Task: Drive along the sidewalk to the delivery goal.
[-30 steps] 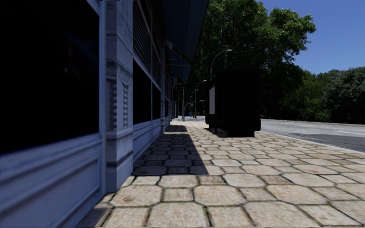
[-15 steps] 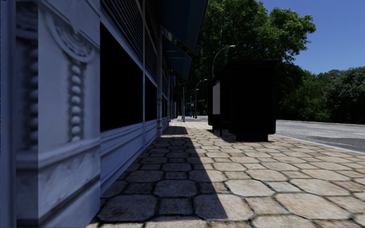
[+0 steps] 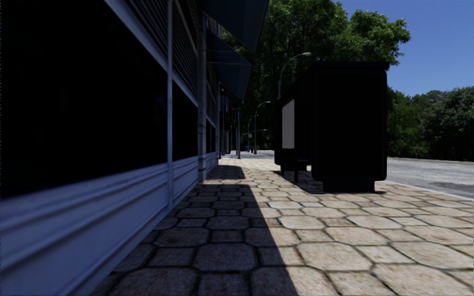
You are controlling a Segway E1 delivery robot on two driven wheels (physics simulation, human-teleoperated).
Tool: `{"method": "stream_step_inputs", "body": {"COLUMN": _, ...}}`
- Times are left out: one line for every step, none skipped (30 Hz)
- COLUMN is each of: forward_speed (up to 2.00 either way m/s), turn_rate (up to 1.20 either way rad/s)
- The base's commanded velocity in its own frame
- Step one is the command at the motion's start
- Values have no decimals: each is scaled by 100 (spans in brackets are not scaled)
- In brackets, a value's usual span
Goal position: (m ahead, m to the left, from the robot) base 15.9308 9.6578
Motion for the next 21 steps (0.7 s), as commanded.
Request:
{"method": "stream_step_inputs", "body": {"forward_speed": 200, "turn_rate": 0}}
{"method": "stream_step_inputs", "body": {"forward_speed": 200, "turn_rate": 0}}
{"method": "stream_step_inputs", "body": {"forward_speed": 200, "turn_rate": 0}}
{"method": "stream_step_inputs", "body": {"forward_speed": 200, "turn_rate": 0}}
{"method": "stream_step_inputs", "body": {"forward_speed": 200, "turn_rate": 0}}
{"method": "stream_step_inputs", "body": {"forward_speed": 200, "turn_rate": 0}}
{"method": "stream_step_inputs", "body": {"forward_speed": 200, "turn_rate": 0}}
{"method": "stream_step_inputs", "body": {"forward_speed": 200, "turn_rate": 0}}
{"method": "stream_step_inputs", "body": {"forward_speed": 200, "turn_rate": 0}}
{"method": "stream_step_inputs", "body": {"forward_speed": 200, "turn_rate": 0}}
{"method": "stream_step_inputs", "body": {"forward_speed": 200, "turn_rate": 0}}
{"method": "stream_step_inputs", "body": {"forward_speed": 200, "turn_rate": 0}}
{"method": "stream_step_inputs", "body": {"forward_speed": 200, "turn_rate": 0}}
{"method": "stream_step_inputs", "body": {"forward_speed": 200, "turn_rate": 0}}
{"method": "stream_step_inputs", "body": {"forward_speed": 200, "turn_rate": 0}}
{"method": "stream_step_inputs", "body": {"forward_speed": 200, "turn_rate": 0}}
{"method": "stream_step_inputs", "body": {"forward_speed": 200, "turn_rate": 0}}
{"method": "stream_step_inputs", "body": {"forward_speed": 200, "turn_rate": 0}}
{"method": "stream_step_inputs", "body": {"forward_speed": 200, "turn_rate": 0}}
{"method": "stream_step_inputs", "body": {"forward_speed": 200, "turn_rate": 0}}
{"method": "stream_step_inputs", "body": {"forward_speed": 200, "turn_rate": 0}}
